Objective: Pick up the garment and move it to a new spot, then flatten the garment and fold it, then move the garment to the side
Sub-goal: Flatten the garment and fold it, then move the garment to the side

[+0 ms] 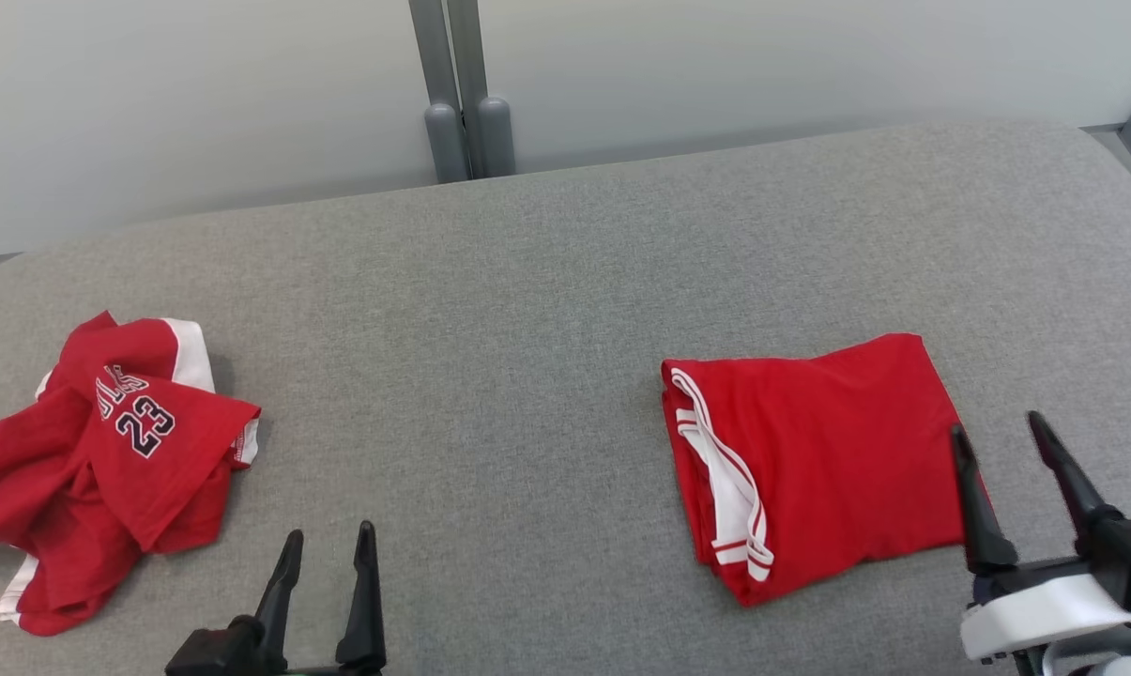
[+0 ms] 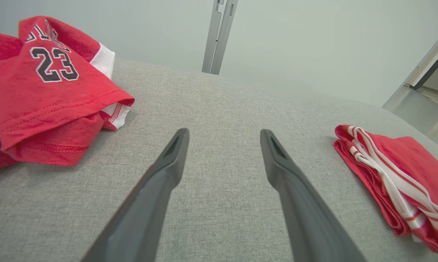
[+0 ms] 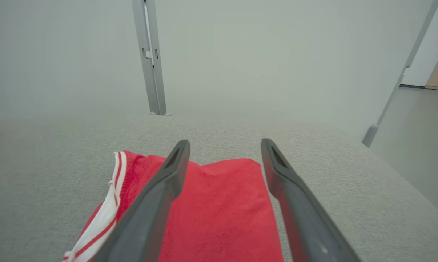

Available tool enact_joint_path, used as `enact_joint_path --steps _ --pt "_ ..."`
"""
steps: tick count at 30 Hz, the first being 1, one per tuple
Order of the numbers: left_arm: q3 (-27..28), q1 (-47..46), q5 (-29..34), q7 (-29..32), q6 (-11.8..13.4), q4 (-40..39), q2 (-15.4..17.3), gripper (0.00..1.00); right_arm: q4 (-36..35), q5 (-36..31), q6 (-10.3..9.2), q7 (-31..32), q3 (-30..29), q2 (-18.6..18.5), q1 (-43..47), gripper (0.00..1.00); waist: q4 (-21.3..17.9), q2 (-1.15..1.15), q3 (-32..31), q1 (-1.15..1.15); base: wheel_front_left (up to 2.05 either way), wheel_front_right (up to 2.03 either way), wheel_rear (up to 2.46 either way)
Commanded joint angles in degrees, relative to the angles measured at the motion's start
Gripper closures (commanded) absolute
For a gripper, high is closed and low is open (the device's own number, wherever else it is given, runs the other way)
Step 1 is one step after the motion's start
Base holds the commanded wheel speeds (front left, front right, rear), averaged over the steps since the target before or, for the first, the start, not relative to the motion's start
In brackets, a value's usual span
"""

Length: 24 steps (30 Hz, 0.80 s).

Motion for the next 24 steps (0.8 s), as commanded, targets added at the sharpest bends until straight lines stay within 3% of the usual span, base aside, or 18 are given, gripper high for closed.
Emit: enact_joint_path --steps 1,11,24 --pt "0.9 1.21 0.89 -0.15 -0.23 -0.46 0.18 0.0 -0.66 -1.03 -0.05 -0.15 -1.67 0.84 1.72 0.0 0.11 0.0 -0.88 0.0 0.0 0.0 0.0" --pt "4.93 4.86 1.44 -0.15 -1.73 -2.4 0.18 0.0 -0.51 -4.94 -0.03 -0.17 -5.9 2.79 6.6 0.0 1.8 0.0 -2.76 0.0 0.0 0.0 0.0" --pt "5.4 5.07 2.22 -0.15 -2.26 -2.77 0.18 0.0 0.13 -4.98 -0.03 -0.18 -3.98 2.39 5.62 0.0 2.91 0.0 -3.54 0.0 0.0 0.0 0.0"
